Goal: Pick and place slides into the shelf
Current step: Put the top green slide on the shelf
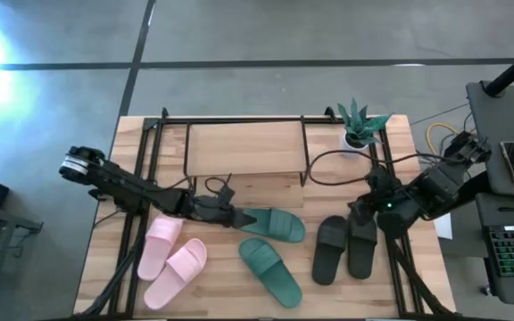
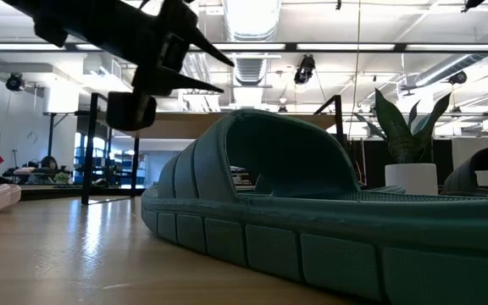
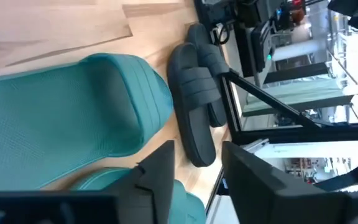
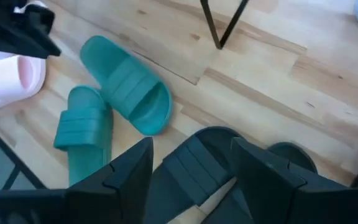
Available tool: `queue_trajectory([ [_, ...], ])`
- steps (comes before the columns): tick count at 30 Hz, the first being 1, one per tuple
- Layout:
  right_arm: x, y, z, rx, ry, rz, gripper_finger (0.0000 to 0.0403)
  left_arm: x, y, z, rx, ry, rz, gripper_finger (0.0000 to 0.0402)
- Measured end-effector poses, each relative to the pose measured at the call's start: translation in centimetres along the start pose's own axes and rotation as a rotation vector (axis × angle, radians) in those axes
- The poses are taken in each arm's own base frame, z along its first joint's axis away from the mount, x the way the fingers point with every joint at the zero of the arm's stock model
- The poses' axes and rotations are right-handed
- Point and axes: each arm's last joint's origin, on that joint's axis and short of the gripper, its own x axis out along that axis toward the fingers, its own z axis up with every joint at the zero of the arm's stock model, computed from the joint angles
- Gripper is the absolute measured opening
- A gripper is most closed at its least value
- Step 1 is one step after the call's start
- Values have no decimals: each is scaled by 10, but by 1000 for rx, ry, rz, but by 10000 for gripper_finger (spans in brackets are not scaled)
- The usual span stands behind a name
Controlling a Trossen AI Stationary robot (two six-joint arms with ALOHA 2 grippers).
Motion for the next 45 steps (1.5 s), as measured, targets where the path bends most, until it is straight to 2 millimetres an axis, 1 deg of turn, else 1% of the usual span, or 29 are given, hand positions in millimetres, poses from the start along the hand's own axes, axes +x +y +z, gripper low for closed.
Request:
queue_trajectory([
  [4, 1, -6, -1, -6, -14, -6, 208, 12, -2, -1, 19, -9, 10, 143],
  [7, 3, -9, -2, -11, -15, -16, 208, 19, -11, -1, 76, -24, -98, 145],
  [9, 4, -10, -2, -11, -14, -18, 208, 23, -15, -1, 64, -19, -180, 145],
  [11, 3, -10, -2, -3, -15, -18, 208, 28, -16, 0, 55, -29, -234, 145],
  [12, 3, -11, -2, -1, -15, -17, 208, 30, -14, 1, 57, -31, -229, 145],
  [14, 2, -12, -2, 7, -14, -15, 208, 32, -10, 3, 46, -31, -193, 145],
  [19, 2, -12, -1, 22, -15, -18, 208, 34, 10, -2, -45, 12, 4, 145],
  [22, 2, -13, -1, 26, -16, -27, 208, 32, 13, -2, -81, 17, 46, 148],
  [27, 5, -15, -2, 41, -20, -50, 208, 32, 12, 0, -136, 8, 48, 179],
  [32, 7, -15, -4, 34, -22, -60, 208, 39, 22, -5, -177, 38, 94, 214],
  [36, 7, -16, -4, 31, -23, -66, 208, 54, 19, -8, -178, 40, 99, 221],
  [38, 7, -16, -4, 28, -23, -72, 208, 66, 11, -7, -162, 34, 74, 221],
  [42, 7, -17, -4, 24, -24, -77, 208, 88, 11, -9, -133, 51, 162, 221],
  [44, 7, -17, -4, 25, -24, -77, 208, 94, 17, -10, -111, 60, 238, 221],
  [45, 7, -17, -4, 24, -24, -77, 208, 98, 15, -11, -109, 62, 234, 221],
])
